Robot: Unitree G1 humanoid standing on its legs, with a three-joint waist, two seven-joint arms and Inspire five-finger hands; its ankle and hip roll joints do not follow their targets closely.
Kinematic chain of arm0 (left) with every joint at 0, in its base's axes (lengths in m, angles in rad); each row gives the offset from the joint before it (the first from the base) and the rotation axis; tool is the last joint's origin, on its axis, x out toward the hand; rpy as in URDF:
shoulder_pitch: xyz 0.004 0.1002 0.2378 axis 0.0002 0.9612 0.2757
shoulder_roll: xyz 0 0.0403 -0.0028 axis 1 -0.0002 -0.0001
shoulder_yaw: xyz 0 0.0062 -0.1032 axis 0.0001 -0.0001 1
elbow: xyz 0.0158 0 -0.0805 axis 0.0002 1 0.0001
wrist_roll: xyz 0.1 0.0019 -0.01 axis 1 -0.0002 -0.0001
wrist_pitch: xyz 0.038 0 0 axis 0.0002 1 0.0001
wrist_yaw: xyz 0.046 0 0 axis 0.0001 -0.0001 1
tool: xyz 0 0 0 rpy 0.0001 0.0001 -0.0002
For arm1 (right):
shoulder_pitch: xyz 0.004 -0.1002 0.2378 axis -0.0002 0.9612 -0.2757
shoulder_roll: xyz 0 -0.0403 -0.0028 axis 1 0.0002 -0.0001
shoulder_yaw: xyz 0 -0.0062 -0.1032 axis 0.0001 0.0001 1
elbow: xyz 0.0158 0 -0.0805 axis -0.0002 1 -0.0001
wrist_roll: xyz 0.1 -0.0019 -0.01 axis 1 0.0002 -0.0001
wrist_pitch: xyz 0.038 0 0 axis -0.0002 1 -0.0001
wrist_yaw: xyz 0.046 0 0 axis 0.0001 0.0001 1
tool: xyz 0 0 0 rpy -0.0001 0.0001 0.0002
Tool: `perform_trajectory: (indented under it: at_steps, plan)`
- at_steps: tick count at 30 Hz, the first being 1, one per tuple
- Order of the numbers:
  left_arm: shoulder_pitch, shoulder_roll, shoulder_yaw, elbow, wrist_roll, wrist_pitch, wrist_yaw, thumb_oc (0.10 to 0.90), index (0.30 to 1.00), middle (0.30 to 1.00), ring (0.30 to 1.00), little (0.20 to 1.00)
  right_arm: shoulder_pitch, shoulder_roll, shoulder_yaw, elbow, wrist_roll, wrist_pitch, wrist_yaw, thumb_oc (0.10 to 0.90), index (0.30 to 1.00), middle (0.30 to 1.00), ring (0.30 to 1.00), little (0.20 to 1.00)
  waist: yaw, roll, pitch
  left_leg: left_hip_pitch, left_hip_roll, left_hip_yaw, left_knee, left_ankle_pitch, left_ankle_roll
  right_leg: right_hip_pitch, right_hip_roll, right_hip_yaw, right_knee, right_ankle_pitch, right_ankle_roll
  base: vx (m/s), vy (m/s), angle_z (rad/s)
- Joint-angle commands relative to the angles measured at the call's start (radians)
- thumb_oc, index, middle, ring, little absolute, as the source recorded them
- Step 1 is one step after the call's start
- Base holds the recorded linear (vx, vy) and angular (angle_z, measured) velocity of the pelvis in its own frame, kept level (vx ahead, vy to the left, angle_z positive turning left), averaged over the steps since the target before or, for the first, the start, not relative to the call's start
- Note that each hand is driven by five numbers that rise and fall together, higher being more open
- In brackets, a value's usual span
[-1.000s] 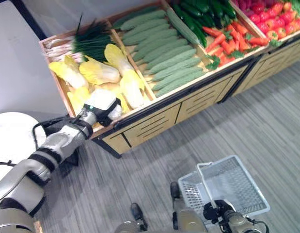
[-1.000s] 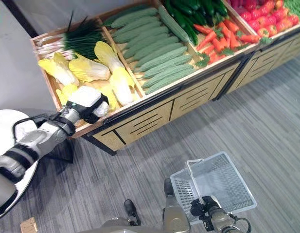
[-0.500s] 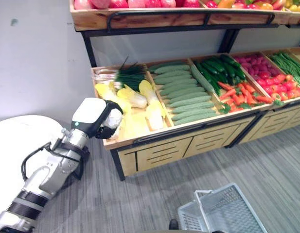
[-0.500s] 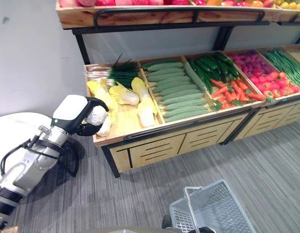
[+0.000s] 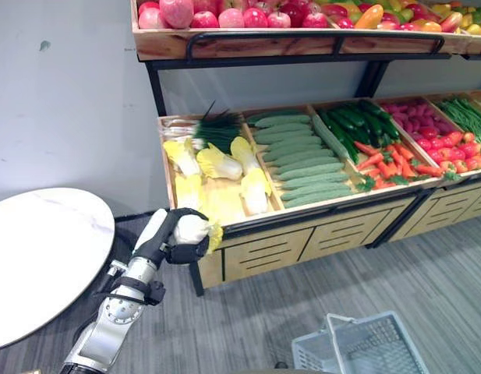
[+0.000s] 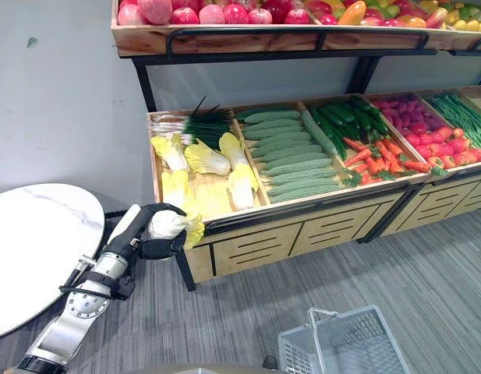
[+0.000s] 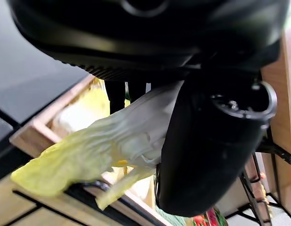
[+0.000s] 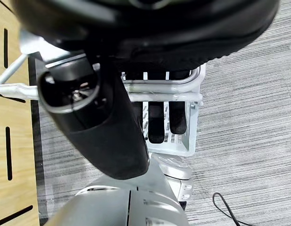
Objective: Get the vegetables into the basket
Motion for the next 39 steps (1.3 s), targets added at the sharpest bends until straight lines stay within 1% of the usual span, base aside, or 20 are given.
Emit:
perform_trajectory:
  at_steps: [1, 5, 10, 11, 14, 16, 17, 19, 21, 22, 23, 24, 25, 26, 27, 29, 31, 32, 38, 39]
  plan:
    - [-0.149, 0.018, 0.035, -0.161, -0.007, -0.07, 0.029, 0.4, 0.3, 0.3, 0.3, 0.3, -0.094, -0.006, -0.007, 0.014, 0.028, -0.058, 0.006, 0.4, 0.3, 0.3, 0.3, 0.3, -0.008, 0.001, -0.001, 0.007, -0.012, -0.056, 0.007, -0.105, 0.025, 0.053, 0.002, -0.036, 0.044, -0.127, 0.027, 0.01, 0.046, 0.0]
    - [-0.173, 0.026, 0.025, -0.172, -0.003, -0.065, 0.033, 0.4, 0.3, 0.3, 0.3, 0.3, -0.085, -0.011, -0.015, 0.011, 0.032, -0.058, 0.003, 0.4, 0.3, 0.3, 0.3, 0.3, -0.018, -0.001, 0.004, 0.006, -0.02, -0.052, 0.028, -0.124, 0.036, 0.051, -0.01, -0.027, 0.057, -0.12, 0.033, 0.02, 0.083, 0.01]
    - [-0.197, 0.032, 0.012, -0.172, -0.01, -0.065, 0.031, 0.4, 0.3, 0.3, 0.3, 0.3, -0.077, -0.017, -0.034, 0.007, 0.047, -0.061, -0.004, 0.4, 0.3, 0.3, 0.3, 0.3, -0.028, -0.003, 0.017, -0.021, -0.026, -0.029, 0.129, -0.176, 0.048, 0.05, -0.023, 0.002, 0.06, -0.104, 0.04, 0.01, 0.084, -0.09]
    - [-0.206, 0.034, 0.004, -0.172, -0.018, -0.063, 0.03, 0.4, 0.3, 0.3, 0.3, 0.3, -0.073, -0.02, -0.042, 0.008, 0.049, -0.061, -0.008, 0.4, 0.3, 0.3, 0.3, 0.3, -0.034, -0.003, 0.031, -0.045, -0.022, -0.009, 0.193, -0.209, 0.056, 0.043, -0.029, 0.019, 0.061, -0.095, 0.043, -0.02, 0.091, -0.21]
    - [-0.215, 0.038, -0.009, -0.165, -0.028, -0.061, 0.03, 0.4, 0.3, 0.3, 0.3, 0.3, -0.068, -0.025, -0.052, 0.017, 0.038, -0.059, -0.019, 0.4, 0.3, 0.3, 0.3, 0.3, -0.043, 0.004, 0.045, -0.053, -0.017, 0.026, 0.235, -0.239, 0.067, 0.026, -0.031, 0.054, 0.072, -0.082, 0.052, -0.02, 0.124, -0.25]
    - [-0.221, 0.04, -0.018, -0.164, -0.034, -0.06, 0.028, 0.4, 0.3, 0.3, 0.3, 0.3, -0.06, -0.025, -0.061, 0.017, 0.04, -0.062, -0.023, 0.4, 0.3, 0.3, 0.3, 0.3, -0.056, 0.008, 0.057, -0.056, -0.014, 0.047, 0.247, -0.249, 0.071, 0.011, -0.031, 0.074, 0.086, -0.077, 0.054, -0.01, 0.139, -0.52]
    - [-0.24, 0.043, -0.03, -0.157, -0.036, -0.06, 0.031, 0.4, 0.3, 0.3, 0.3, 0.3, -0.048, -0.028, -0.073, 0.014, 0.047, -0.067, -0.027, 0.4, 0.3, 0.3, 0.3, 0.3, -0.08, 0.019, 0.065, -0.046, -0.017, 0.052, 0.241, -0.267, 0.075, 0.0, -0.031, 0.097, 0.099, -0.069, 0.07, 0.0, 0.136, -0.55]
    - [-0.25, 0.04, -0.038, -0.149, -0.037, -0.062, 0.035, 0.4, 0.3, 0.3, 0.3, 0.3, -0.047, -0.029, -0.072, 0.014, 0.044, -0.067, -0.028, 0.4, 0.3, 0.3, 0.3, 0.3, -0.084, 0.023, 0.071, -0.041, -0.019, 0.066, 0.233, -0.266, 0.079, -0.012, -0.031, 0.109, 0.106, -0.06, 0.075, -0.02, 0.103, -0.42]
    - [-0.271, 0.04, -0.053, -0.137, -0.031, -0.062, 0.049, 0.4, 0.3, 0.3, 0.3, 0.3, -0.046, -0.025, -0.06, 0.014, 0.031, -0.066, -0.029, 0.4, 0.3, 0.3, 0.3, 0.3, -0.107, 0.037, 0.087, -0.023, -0.021, 0.125, 0.193, -0.25, 0.083, -0.059, -0.026, 0.121, 0.128, -0.013, 0.096, -0.09, 0.086, -0.36]
    - [-0.272, 0.04, -0.053, -0.135, -0.031, -0.063, 0.05, 0.4, 0.3, 0.3, 0.3, 0.3, -0.046, -0.025, -0.06, 0.014, 0.031, -0.066, -0.029, 0.4, 0.3, 0.3, 0.3, 0.3, -0.104, 0.038, 0.087, -0.022, -0.022, 0.128, 0.19, -0.249, 0.083, -0.061, -0.025, 0.124, 0.13, -0.013, 0.096, -0.1, 0.032, -0.55]
    - [-0.276, 0.044, -0.053, -0.135, -0.027, -0.061, 0.056, 0.4, 0.3, 0.3, 0.3, 0.3, -0.048, -0.023, -0.055, 0.014, 0.026, -0.066, -0.031, 0.4, 0.3, 0.3, 0.3, 0.3, -0.1, 0.044, 0.093, -0.016, -0.015, 0.15, 0.176, -0.239, 0.081, -0.076, -0.032, 0.077, 0.147, -0.011, 0.096, -0.08, -0.007, -0.96]
    - [-0.287, 0.05, -0.055, -0.136, -0.015, -0.06, 0.063, 0.4, 0.3, 0.3, 0.3, 0.3, -0.055, -0.021, -0.051, 0.015, 0.02, -0.063, -0.036, 0.4, 0.3, 0.3, 0.3, 0.3, -0.092, 0.056, 0.099, -0.01, -0.007, 0.168, 0.15, -0.221, 0.074, -0.094, -0.047, -0.006, 0.179, -0.033, 0.092, -0.13, 0.005, -1.09]
    - [-0.289, 0.055, -0.048, -0.138, -0.004, -0.056, 0.072, 0.4, 0.3, 0.3, 0.3, 0.3, -0.061, -0.022, -0.044, 0.013, 0.013, -0.062, -0.038, 0.4, 0.3, 0.3, 0.3, 0.3, -0.083, 0.067, 0.105, -0.004, -0.001, 0.188, 0.121, -0.197, 0.068, -0.104, -0.073, -0.123, 0.227, -0.07, 0.081, -0.13, -0.008, -1.01]
    - [-0.293, 0.06, -0.044, -0.139, 0.006, -0.054, 0.074, 0.4, 0.3, 0.3, 0.3, 0.3, -0.067, -0.026, -0.039, 0.01, 0.007, -0.062, -0.042, 0.4, 0.3, 0.3, 0.3, 0.3, -0.084, 0.07, 0.11, 0.0, 0.002, 0.198, 0.101, -0.183, 0.064, -0.107, -0.087, -0.18, 0.261, -0.094, 0.07, -0.09, -0.135, -0.88]
    - [-0.295, 0.063, -0.041, -0.144, 0.025, -0.048, 0.079, 0.4, 0.3, 0.3, 0.3, 0.3, -0.077, -0.029, -0.023, -0.001, -0.004, -0.062, -0.05, 0.4, 0.3, 0.3, 0.3, 0.3, -0.078, 0.057, 0.096, 0.006, 0.004, 0.237, 0.081, -0.169, 0.051, -0.067, -0.088, -0.262, 0.232, -0.11, 0.066, -0.04, -0.197, -0.87]
    - [-0.295, 0.061, -0.046, -0.139, 0.019, -0.051, 0.07, 0.4, 0.3, 0.3, 0.3, 0.3, -0.084, -0.033, -0.019, -0.003, -0.002, -0.062, -0.053, 0.4, 0.3, 0.3, 0.3, 0.3, -0.08, 0.05, 0.086, 0.005, 0.008, 0.241, 0.085, -0.165, 0.044, -0.055, -0.063, -0.228, 0.182, -0.11, 0.06, 0.03, -0.23, -0.71]
    - [-0.292, 0.057, -0.048, -0.135, 0.016, -0.052, 0.065, 0.4, 0.3, 0.3, 0.3, 0.3, -0.084, -0.032, -0.02, 0.002, -0.002, -0.06, -0.053, 0.4, 0.3, 0.3, 0.3, 0.3, -0.078, 0.046, 0.08, 0.005, 0.011, 0.24, 0.093, -0.167, 0.04, -0.046, -0.056, -0.223, 0.172, -0.111, 0.056, 0.09, -0.235, -0.37]
    - [-0.276, 0.044, -0.054, -0.126, 0.005, -0.049, 0.053, 0.4, 0.3, 0.3, 0.3, 0.3, -0.083, -0.031, -0.019, 0.015, 0.006, -0.056, -0.049, 0.4, 0.3, 0.3, 0.3, 0.3, -0.073, 0.043, 0.058, 0.019, 0.025, 0.245, 0.096, -0.167, 0.028, -0.017, -0.037, -0.222, 0.146, -0.136, 0.043, 0.12, -0.233, -0.4]
    - [-0.268, 0.035, -0.063, -0.122, -0.007, -0.042, 0.043, 0.4, 0.3, 0.3, 0.3, 0.3, -0.082, -0.041, -0.033, 0.002, 0.032, -0.057, -0.053, 0.4, 0.3, 0.3, 0.3, 0.3, -0.085, 0.044, 0.055, 0.03, 0.053, 0.234, 0.093, -0.149, 0.002, 0.002, -0.017, -0.228, 0.147, -0.175, 0.023, 0.08, -0.203, -0.07]
    - [-0.264, 0.03, -0.064, -0.115, -0.011, -0.036, 0.039, 0.4, 0.3, 0.3, 0.3, 0.3, -0.071, -0.044, -0.065, 0.006, 0.07, -0.06, -0.057, 0.4, 0.3, 0.3, 0.3, 0.3, -0.095, 0.046, 0.056, 0.03, 0.075, 0.225, 0.101, -0.139, -0.019, 0.011, 0.0, -0.227, 0.153, -0.2, 0.007, 0.12, -0.281, 0.23]
